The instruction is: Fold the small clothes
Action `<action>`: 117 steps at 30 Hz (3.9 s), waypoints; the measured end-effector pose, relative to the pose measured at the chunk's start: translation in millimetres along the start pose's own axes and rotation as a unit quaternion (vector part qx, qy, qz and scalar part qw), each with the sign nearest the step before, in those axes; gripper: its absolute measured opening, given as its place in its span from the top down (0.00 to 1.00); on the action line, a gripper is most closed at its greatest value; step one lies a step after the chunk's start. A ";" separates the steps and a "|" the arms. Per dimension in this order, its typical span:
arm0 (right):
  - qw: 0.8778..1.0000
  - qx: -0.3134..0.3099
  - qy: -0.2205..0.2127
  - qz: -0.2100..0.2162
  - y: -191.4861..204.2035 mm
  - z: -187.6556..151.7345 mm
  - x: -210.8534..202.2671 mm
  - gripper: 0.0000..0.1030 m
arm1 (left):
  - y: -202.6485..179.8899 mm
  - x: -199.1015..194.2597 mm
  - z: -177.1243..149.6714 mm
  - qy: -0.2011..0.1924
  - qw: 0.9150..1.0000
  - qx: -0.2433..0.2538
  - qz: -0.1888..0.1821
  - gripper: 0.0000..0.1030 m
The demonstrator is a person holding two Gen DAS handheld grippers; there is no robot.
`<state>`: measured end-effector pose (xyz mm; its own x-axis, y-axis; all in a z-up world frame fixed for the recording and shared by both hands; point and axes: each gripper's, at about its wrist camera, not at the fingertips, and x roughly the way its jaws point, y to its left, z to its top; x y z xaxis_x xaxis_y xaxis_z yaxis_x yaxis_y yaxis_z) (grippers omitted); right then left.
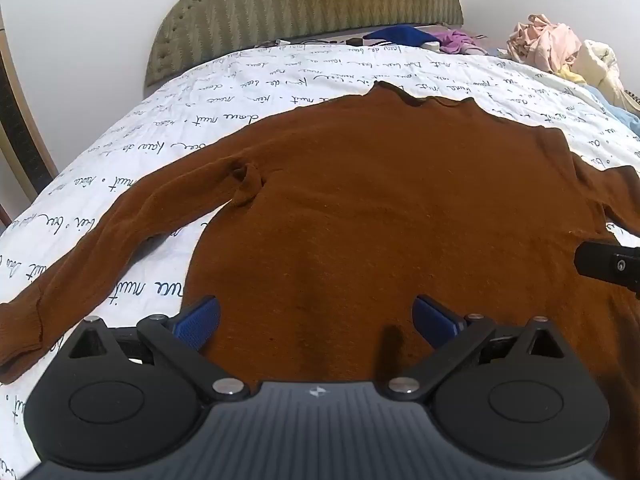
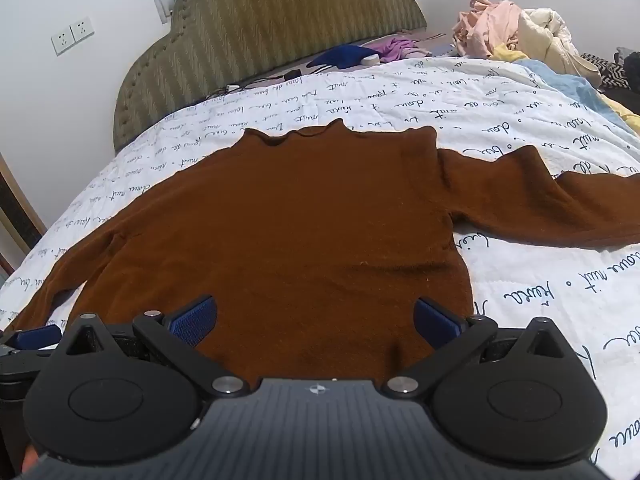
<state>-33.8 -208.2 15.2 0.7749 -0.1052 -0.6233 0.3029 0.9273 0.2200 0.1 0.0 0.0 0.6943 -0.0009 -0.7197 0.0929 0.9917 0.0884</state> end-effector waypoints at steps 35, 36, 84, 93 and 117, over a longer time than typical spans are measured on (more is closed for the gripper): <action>0.999 -0.030 0.009 -0.013 -2.2 -6.8 2.2 0.00 | -2.1 6.3 -3.4 0.008 1.000 -0.012 -0.016 0.00; 0.999 -0.032 0.008 -0.014 -2.0 -6.8 2.2 0.00 | -2.4 6.7 -3.4 0.008 1.000 -0.011 -0.015 0.00; 1.000 0.006 -0.024 0.013 -33.4 -5.3 -9.4 0.00 | -39.5 12.3 0.9 0.007 0.999 0.028 -0.018 0.00; 0.999 0.024 -0.040 0.026 -45.2 -3.1 -13.7 0.00 | -44.1 15.2 3.5 0.008 0.999 0.024 -0.026 0.00; 0.949 0.264 -0.162 -0.050 -245.2 -9.5 -73.1 0.00 | -50.7 18.9 0.6 -0.002 0.999 0.023 -0.043 0.00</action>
<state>-170.0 -424.5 -0.4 0.8320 -0.3669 -0.4161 0.5532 0.6060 0.5716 8.9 -50.4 -17.7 0.6859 -0.0863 -0.7226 0.1842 0.9812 0.0577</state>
